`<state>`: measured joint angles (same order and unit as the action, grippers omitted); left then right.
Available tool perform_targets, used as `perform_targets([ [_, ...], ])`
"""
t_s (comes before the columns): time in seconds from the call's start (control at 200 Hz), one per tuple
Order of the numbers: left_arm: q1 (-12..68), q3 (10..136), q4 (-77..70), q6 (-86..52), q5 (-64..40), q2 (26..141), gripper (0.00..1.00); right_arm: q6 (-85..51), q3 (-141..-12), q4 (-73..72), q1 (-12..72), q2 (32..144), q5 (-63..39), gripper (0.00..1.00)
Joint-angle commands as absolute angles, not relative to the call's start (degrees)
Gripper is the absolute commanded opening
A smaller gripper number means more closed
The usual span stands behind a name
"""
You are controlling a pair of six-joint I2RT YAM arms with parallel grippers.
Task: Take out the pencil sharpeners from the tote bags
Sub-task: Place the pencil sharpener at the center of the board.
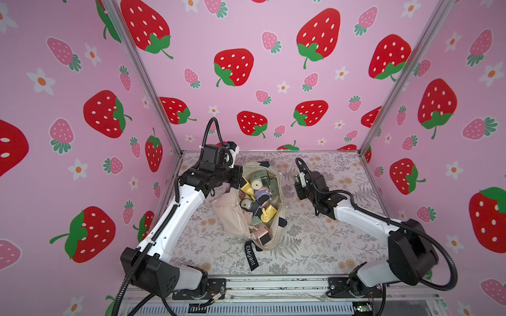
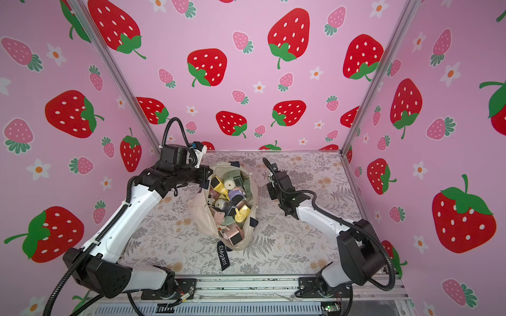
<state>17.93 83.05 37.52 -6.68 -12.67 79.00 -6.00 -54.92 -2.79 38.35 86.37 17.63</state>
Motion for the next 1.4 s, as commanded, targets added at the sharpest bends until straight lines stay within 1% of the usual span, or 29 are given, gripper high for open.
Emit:
perform_targets([
  [0.0,16.98,84.15,35.77,-6.01,-13.21,78.21,0.00,-7.49,-59.05,-2.73,37.58,89.99,10.38,0.30],
  [0.055,16.88,84.26,35.88,-6.15,-13.43,78.30,0.00,-7.83,-60.46,-2.38,37.14,92.88,9.08,0.32],
  [0.29,16.83,84.06,35.84,-6.13,-13.49,78.22,0.00,-11.15,-63.40,-1.74,33.90,99.95,2.43,0.32],
  [0.695,16.85,84.26,35.99,-6.31,-14.33,78.25,0.00,-14.19,-65.43,-1.54,30.86,104.96,-0.57,0.36],
  [0.885,16.87,84.28,35.99,-6.39,-14.41,78.09,0.00,-14.77,-66.52,-1.50,30.37,107.58,-2.36,0.41],
  [1.015,16.74,84.34,35.99,-6.50,-14.78,77.90,0.00,-15.23,-66.54,-1.89,29.49,108.15,-3.50,0.47],
  [1.075,16.79,84.26,35.95,-6.48,-14.93,77.95,0.00,-15.53,-66.50,-2.01,29.35,108.20,-3.84,0.51],
  [1.126,16.78,84.28,36.08,-6.50,-15.20,78.02,0.00,-15.77,-66.53,-1.94,29.35,108.37,-4.34,0.51],
  [1.141,16.74,84.26,36.06,-6.50,-15.25,78.00,0.00,-15.82,-66.58,-1.93,29.34,108.31,-4.62,0.55],
  [1.221,16.79,84.21,35.99,-6.50,-14.91,78.02,0.00,-16.03,-66.54,-1.76,29.26,107.81,-5.61,0.60],
  [1.316,16.79,84.08,35.75,-6.72,-14.81,78.09,0.00,-17.58,-65.82,-1.32,29.35,106.23,-4.71,0.71],
  [1.396,16.90,84.11,35.77,-6.95,-14.87,78.12,0.00,-18.58,-64.60,-1.50,29.35,104.21,-4.44,0.76],
])
